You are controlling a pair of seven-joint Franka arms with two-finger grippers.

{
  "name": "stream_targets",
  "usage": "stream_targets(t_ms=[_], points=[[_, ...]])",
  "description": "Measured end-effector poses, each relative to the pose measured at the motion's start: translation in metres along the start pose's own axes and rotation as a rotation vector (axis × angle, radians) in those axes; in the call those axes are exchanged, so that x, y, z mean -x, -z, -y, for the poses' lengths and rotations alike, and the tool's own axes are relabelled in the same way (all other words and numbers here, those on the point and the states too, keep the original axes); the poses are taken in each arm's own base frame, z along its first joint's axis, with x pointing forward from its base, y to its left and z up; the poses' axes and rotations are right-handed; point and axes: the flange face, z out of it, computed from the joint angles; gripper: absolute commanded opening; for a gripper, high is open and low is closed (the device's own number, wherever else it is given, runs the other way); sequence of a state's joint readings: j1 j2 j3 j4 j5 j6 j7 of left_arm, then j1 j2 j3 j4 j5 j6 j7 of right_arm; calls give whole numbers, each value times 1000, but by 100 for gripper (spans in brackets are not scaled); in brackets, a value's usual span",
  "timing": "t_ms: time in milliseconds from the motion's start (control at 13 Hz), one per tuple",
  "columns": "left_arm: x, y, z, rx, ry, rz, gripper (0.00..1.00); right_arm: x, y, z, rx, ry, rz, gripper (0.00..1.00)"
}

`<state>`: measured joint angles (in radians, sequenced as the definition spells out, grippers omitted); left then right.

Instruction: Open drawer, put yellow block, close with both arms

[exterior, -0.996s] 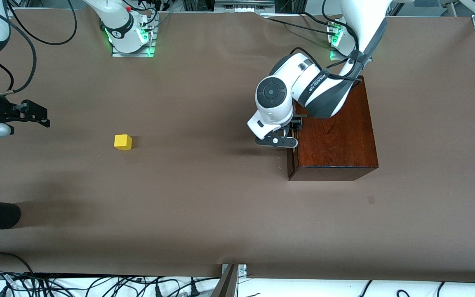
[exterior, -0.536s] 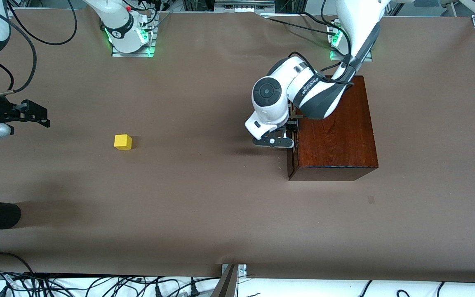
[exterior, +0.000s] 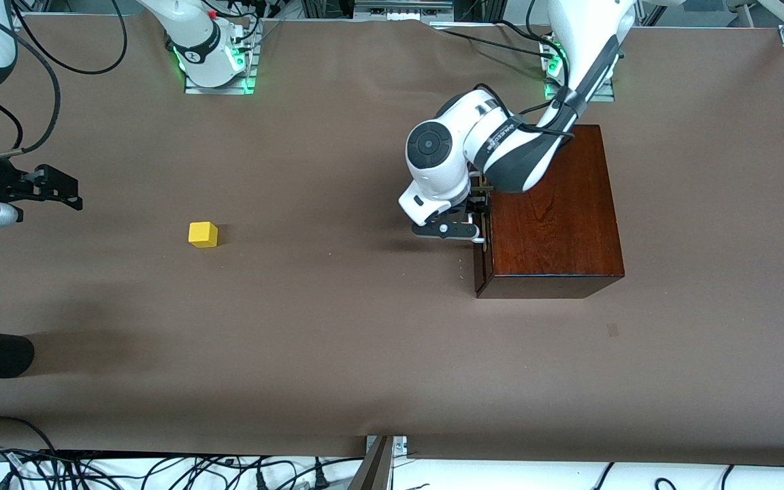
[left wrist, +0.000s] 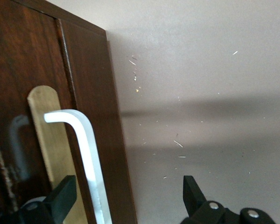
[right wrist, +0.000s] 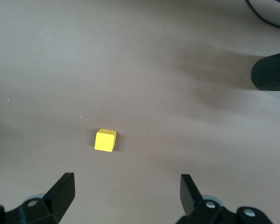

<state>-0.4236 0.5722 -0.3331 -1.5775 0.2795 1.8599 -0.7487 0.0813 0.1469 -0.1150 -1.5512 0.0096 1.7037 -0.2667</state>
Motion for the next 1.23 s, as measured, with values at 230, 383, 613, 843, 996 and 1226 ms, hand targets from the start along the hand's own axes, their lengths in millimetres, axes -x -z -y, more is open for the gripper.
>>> stream_targets(t_ms=[230,383,613,843,996,1226], points=[[2,-9,-4,-6,1,11,100,0,0,0,0,0,0,100],[2,-16,-6,-20,-1,6,100,0,0,0,0,0,0,100],[5,-27,-12,-49,1,-1,100,0,0,0,0,0,0,100],[4,-27,-15,-44,10,-13,100,0,0,0,0,0,0,100],[2,-25,-17,-25,36,-32,100,0,0,0,0,0,0,100],[5,-22,-28,-5,57,-53,100,0,0,0,0,0,-1,100]])
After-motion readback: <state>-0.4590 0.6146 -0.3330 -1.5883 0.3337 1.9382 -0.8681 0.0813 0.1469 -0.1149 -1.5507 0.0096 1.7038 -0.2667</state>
